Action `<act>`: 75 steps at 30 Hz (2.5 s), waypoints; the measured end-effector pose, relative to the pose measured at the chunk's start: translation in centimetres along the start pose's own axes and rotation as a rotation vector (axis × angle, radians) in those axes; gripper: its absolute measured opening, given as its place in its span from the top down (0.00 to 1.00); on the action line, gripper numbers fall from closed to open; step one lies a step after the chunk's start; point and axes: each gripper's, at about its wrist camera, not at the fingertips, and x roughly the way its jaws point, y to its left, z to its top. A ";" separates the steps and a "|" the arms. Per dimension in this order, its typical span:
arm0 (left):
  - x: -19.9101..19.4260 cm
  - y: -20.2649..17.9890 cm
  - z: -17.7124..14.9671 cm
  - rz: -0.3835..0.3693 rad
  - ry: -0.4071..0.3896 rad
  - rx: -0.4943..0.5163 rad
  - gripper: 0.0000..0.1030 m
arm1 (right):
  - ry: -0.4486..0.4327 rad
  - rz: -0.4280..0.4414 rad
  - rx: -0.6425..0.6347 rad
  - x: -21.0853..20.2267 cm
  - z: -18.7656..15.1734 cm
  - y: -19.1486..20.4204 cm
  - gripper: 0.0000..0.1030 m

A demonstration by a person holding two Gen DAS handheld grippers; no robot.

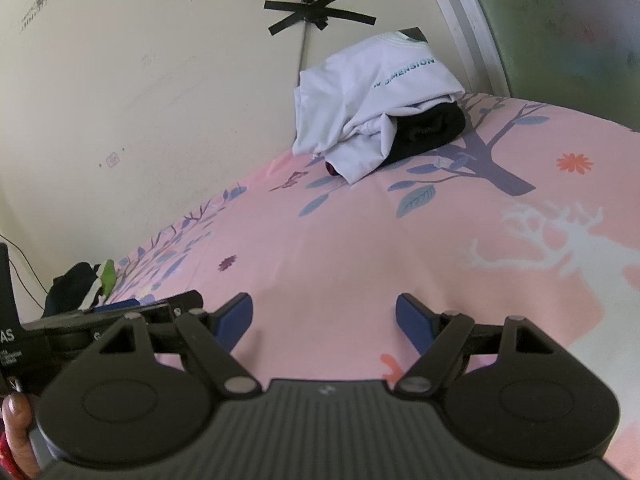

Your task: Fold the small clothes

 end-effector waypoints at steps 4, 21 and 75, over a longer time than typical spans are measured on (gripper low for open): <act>0.0 -0.1 0.0 0.007 0.001 0.004 0.00 | 0.001 0.000 -0.001 0.0 0.0 0.0 0.30; 0.2 0.6 -0.2 0.040 0.016 -0.014 0.00 | 0.003 0.002 -0.001 0.1 0.0 -0.1 0.30; 0.7 0.0 -0.4 0.035 0.045 0.040 0.00 | 0.009 0.011 -0.004 0.2 -0.2 0.3 0.29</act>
